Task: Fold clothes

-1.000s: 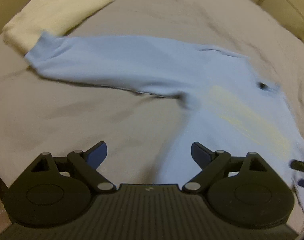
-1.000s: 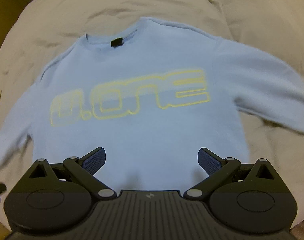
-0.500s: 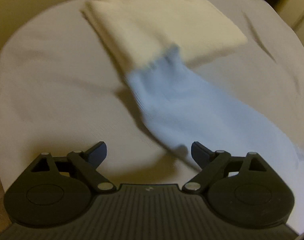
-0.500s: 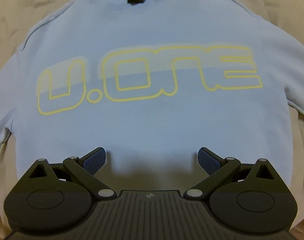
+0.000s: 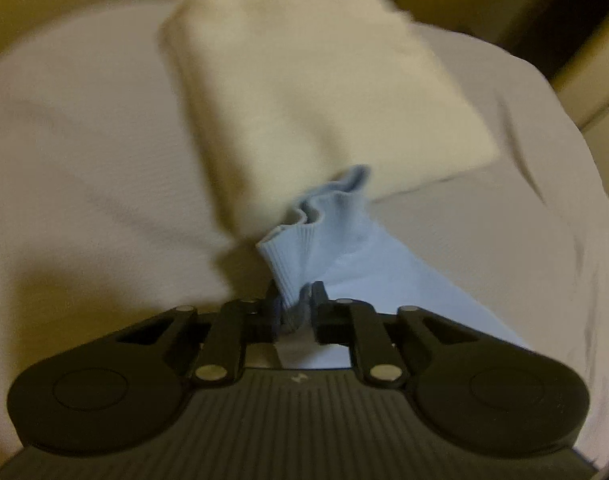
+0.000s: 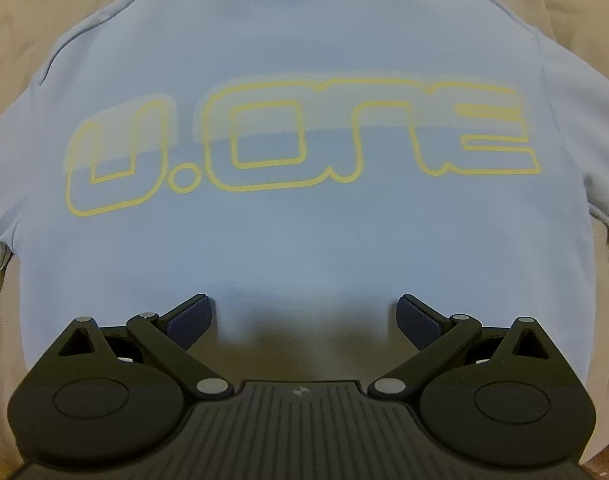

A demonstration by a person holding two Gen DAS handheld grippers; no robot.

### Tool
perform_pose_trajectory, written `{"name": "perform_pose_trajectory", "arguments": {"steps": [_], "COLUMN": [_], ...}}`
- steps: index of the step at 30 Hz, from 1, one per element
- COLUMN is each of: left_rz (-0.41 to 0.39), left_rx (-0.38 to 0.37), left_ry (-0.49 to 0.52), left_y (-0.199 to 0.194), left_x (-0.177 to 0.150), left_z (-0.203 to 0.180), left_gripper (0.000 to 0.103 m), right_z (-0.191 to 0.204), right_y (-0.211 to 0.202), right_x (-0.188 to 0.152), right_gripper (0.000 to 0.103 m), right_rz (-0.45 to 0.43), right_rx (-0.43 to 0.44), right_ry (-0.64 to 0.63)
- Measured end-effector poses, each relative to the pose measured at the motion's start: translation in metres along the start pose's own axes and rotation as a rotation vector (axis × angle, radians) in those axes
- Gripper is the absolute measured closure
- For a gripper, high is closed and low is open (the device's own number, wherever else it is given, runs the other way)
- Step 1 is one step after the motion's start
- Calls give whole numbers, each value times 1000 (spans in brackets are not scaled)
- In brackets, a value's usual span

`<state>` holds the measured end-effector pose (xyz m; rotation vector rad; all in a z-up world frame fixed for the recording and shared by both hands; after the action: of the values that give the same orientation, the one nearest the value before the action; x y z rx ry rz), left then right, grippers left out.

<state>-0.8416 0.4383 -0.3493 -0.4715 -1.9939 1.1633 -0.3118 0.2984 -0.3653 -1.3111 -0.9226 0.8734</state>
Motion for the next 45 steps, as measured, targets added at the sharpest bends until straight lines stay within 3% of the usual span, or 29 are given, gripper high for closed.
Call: {"name": "perform_pose_trajectory", "arguments": {"steps": [3, 7, 12, 14, 17, 20, 24, 26, 28, 31, 33, 38, 39, 40, 41, 43, 45], "left_rz": [-51, -74, 65, 180, 315, 383, 381, 365, 348, 323, 320, 320, 322, 323, 324, 329, 334], "left_rx": [-79, -325, -679, -731, -679, -569, -484, -445, -407, -349, -334, -296, -290, -284, -279, -287, -306], "left_ry": [171, 375, 595, 663, 760, 832, 849, 850, 850, 851, 850, 842, 840, 838, 840, 862, 888], "left_y": [-36, -107, -171, -168, -154, -138, -130, -122, -115, -105, -102, -95, -93, -91, -91, -90, -93], "left_x": [-14, -64, -177, -226, -295, -325, -314, -303, -293, -278, -273, -262, -261, -260, -259, -261, -264], "left_z": [-47, -136, -237, -260, -273, -263, -242, -236, -231, -223, -219, -210, -209, -209, -208, -209, -211], "left_gripper": [95, 95, 90, 68, 67, 67, 67, 67, 67, 67, 67, 67, 67, 67, 68, 69, 72], "right_z": [-17, -46, -88, -106, -137, -165, -187, -184, -170, -148, -131, -107, -104, -100, -96, -91, -92], "right_y": [-5, -14, -25, -30, -31, -29, -21, -15, -3, 18, 32, 60, 61, 61, 58, 40, -2], "right_x": [-2, -4, -6, -3, -5, -10, -17, -17, -12, -8, -3, 12, 17, 24, 32, 45, 59], "right_gripper": [6, 7, 7, 6, 4, 4, 4, 14, 40, 43, 43, 43, 47, 74, 84, 93, 95], "right_rz": [-22, -48, -84, -98, -107, -111, -119, -121, -104, -61, -44, -39, -58, -79, -104, -164, -322], "right_rx": [5, 17, 38, 44, 59, 113, 270, 401, 549, 717, 742, 705, 702, 696, 681, 650, 651], "right_ry": [9, 60, 140, 168, 229, 317, 446, 494, 531, 600, 603, 622, 614, 597, 559, 480, 368]}}
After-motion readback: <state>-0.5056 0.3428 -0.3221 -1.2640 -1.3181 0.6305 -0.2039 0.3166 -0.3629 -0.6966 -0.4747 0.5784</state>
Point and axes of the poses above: each gripper's, at about its wrist camera, not at the fingertips, and y roughly the way its jaws point, z to its left, x to its top, the point moved 3 cm from there along y, roughly the way its jaws point, and after that the axes turned 3 degrees about -y, right-handed, at the moved point
